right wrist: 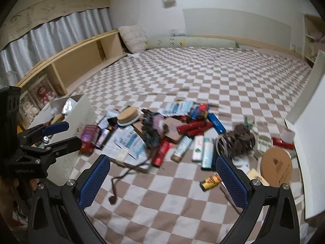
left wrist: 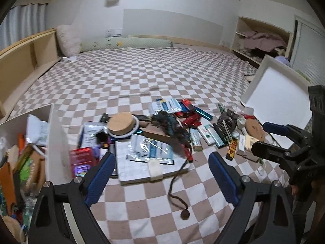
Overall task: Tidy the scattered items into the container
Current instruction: 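Grasp the yellow tissue pack with the right tool while the left tool approaches the white sachet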
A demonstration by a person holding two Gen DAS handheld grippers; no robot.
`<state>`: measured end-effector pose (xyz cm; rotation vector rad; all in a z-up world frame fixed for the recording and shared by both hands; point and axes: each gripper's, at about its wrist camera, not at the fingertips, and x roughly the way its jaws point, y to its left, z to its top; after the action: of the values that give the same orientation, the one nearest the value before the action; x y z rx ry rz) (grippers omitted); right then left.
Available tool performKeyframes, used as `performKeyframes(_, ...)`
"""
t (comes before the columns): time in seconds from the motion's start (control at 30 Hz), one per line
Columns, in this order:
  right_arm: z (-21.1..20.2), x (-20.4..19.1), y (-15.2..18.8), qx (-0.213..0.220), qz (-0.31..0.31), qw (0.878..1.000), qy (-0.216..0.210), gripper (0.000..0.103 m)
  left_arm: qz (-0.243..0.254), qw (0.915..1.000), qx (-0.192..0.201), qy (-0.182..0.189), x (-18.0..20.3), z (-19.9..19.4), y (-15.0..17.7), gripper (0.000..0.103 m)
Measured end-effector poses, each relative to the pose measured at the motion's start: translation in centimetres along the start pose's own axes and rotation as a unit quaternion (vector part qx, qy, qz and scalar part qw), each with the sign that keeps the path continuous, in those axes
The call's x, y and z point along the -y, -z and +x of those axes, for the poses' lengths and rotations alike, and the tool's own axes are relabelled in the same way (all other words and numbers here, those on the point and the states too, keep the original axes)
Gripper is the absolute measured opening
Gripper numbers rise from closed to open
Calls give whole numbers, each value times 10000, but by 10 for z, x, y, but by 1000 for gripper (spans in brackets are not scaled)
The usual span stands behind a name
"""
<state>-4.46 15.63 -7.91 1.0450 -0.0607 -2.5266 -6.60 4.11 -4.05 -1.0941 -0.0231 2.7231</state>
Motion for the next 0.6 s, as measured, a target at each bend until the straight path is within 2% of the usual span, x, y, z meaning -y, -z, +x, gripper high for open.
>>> performKeyframes(0.3,12,27,20,-184,123,9997,66,103,215,9996,-192,30,9,51,4,93)
performKeyframes(0.5,20,54,24,-228,209,9994,139,103,254,9987,-375,-235,7,89,2,93)
performKeyframes(0.6,24,63,23,-287,-40,9992,272,103,172,9982,-465,-337,4,105,2,93)
